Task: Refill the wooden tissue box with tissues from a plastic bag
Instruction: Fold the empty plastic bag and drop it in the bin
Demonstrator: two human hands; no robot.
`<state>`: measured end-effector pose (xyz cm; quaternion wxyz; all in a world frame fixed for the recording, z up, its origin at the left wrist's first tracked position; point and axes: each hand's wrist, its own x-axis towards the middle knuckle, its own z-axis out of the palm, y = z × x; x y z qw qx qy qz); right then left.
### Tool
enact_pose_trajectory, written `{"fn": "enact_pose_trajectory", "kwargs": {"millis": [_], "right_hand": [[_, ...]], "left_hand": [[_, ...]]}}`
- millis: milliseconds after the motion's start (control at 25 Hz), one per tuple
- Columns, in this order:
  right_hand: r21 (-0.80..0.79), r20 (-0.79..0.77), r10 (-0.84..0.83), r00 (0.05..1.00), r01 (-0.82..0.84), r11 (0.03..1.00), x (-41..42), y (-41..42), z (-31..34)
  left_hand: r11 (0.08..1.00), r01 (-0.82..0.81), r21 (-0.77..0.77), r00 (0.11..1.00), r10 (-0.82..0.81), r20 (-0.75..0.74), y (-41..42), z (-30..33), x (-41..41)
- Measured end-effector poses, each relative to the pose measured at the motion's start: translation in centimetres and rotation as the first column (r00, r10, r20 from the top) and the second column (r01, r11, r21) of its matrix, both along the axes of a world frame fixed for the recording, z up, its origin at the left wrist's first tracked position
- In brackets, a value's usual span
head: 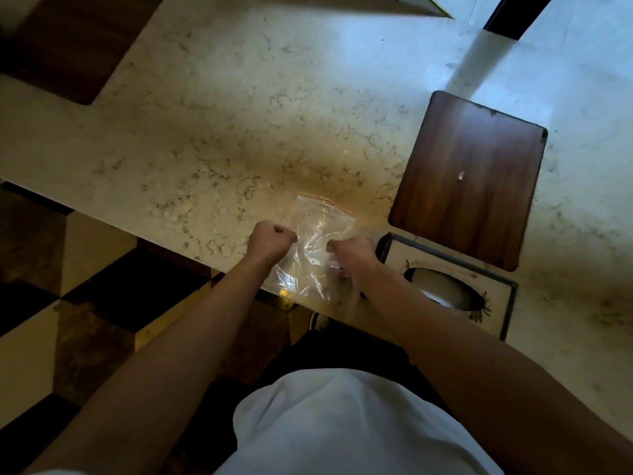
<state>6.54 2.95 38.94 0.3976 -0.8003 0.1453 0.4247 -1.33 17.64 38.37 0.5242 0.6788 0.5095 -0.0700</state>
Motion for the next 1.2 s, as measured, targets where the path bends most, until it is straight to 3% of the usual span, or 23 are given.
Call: {"fn": "enact_pose_trajectory", "kwargs": {"millis": [160, 360, 520, 640, 760, 880, 1040, 1200], "right_hand": [[0.127, -0.034, -0.091, 0.995, 0.094, 0.987, 0.0, -0.7, 0.6], [0.385, -0.13, -0.178, 0.975, 0.215, 0.898, 1.9, -3.2, 3.6], [0.536, -0.027, -0.165, 0.986, 0.154, 0.83, 4.1, -7.1, 6.1], [0.559, 0.087, -0.086, 0.992, 0.023, 0.829, 5.4, -10.6, 7.4], [0.607, -0.082, -0.294, 0.952, 0.282, 0.743, 6.3, -14.1, 8.1], [0.624, -0.053, -0.361, 0.931, 0.313, 0.716, 6.7, -17.7, 8.2], [0.521, 0.124, -0.329, 0.936, 0.221, 0.825, 6.7, -21.5, 9.1], [0.483, 0.289, -0.31, 0.906, 0.141, 0.864, 6.8, -23.7, 9.6]], "left_hand": [[0.99, -0.045, -0.135, 0.997, 0.053, 0.051, 0.2, 0.8, -0.5], [0.984, 0.001, -0.178, 0.977, 0.037, 0.209, -0.2, 4.1, 0.5], [0.945, 0.13, -0.301, 0.93, -0.011, 0.367, -1.8, 6.9, 2.5], [0.898, 0.225, -0.377, 0.9, -0.044, 0.434, -3.5, 7.9, 4.0], [0.861, 0.322, -0.395, 0.882, -0.121, 0.455, -5.8, 8.4, 5.6], [0.858, 0.416, -0.302, 0.853, -0.253, 0.456, -8.3, 8.7, 7.1], [0.874, 0.45, -0.182, 0.83, -0.334, 0.447, -11.0, 8.9, 8.7], [0.845, 0.512, -0.154, 0.78, -0.382, 0.495, -12.4, 8.9, 9.4]]}}
